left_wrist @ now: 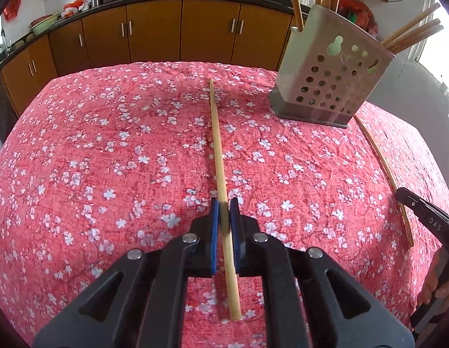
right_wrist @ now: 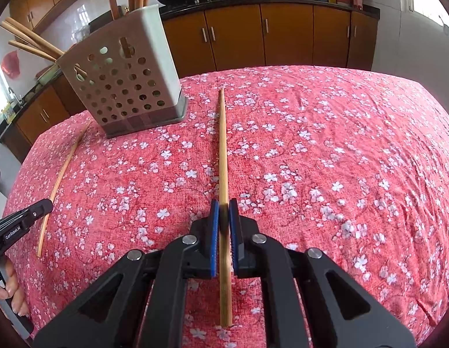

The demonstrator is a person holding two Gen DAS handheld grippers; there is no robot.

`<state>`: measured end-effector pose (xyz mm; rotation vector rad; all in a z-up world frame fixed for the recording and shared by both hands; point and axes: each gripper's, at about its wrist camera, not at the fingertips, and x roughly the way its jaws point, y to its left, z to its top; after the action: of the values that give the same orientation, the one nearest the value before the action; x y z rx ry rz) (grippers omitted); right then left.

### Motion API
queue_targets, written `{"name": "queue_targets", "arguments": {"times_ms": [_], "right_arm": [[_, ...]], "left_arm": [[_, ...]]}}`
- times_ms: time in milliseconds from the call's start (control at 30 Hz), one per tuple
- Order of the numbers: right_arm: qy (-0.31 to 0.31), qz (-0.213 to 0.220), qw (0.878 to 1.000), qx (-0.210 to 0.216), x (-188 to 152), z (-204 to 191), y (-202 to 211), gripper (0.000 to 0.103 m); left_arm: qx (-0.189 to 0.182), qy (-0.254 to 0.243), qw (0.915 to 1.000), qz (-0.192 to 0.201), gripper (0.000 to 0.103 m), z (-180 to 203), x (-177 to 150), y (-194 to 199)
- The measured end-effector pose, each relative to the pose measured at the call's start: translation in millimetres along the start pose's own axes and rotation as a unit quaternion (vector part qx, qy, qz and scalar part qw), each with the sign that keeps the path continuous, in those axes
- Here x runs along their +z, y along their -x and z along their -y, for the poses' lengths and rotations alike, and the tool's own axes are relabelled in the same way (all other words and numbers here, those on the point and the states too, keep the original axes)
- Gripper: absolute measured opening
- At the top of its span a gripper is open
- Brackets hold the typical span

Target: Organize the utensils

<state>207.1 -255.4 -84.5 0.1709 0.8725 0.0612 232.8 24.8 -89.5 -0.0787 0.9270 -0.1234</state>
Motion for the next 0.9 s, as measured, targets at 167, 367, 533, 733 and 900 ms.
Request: {"name": "queue_targets", "arguments": {"times_ms": [167, 367, 533, 733, 900], "right_arm": [[0.013, 0.004, 1.000, -0.003, -2.2, -1.8, -0.3, 0.009], [0.008, 0.004, 1.000, 0.002, -4.8, -0.1, 1.3, 0.009], [0.004, 0.004, 1.000, 0.006, -3.8, 0.0, 0.7, 0.009], [0.009, 0.003, 1.000, 0.000, -3.0, -2.0, 0.6, 0.009], [0.011, 0.003, 1.000, -0.001, -3.1, -1.7, 0.5, 0.009]], "left_arm": [[0.013, -0.015, 0.9997, 0.017, 0.011, 4.5, -4.6, 0.3], [0.008, -0.010, 0.9998, 0.018, 0.013, 2.7, -6.0, 3.0], [0.008, -0.008, 0.9998, 0.018, 0.013, 0.5, -6.5, 4.4], [0.012, -0.010, 0.9997, 0.018, 0.013, 3.0, -5.8, 3.4], [0.012, -0.009, 0.9997, 0.018, 0.013, 3.4, -5.7, 3.0]]}}
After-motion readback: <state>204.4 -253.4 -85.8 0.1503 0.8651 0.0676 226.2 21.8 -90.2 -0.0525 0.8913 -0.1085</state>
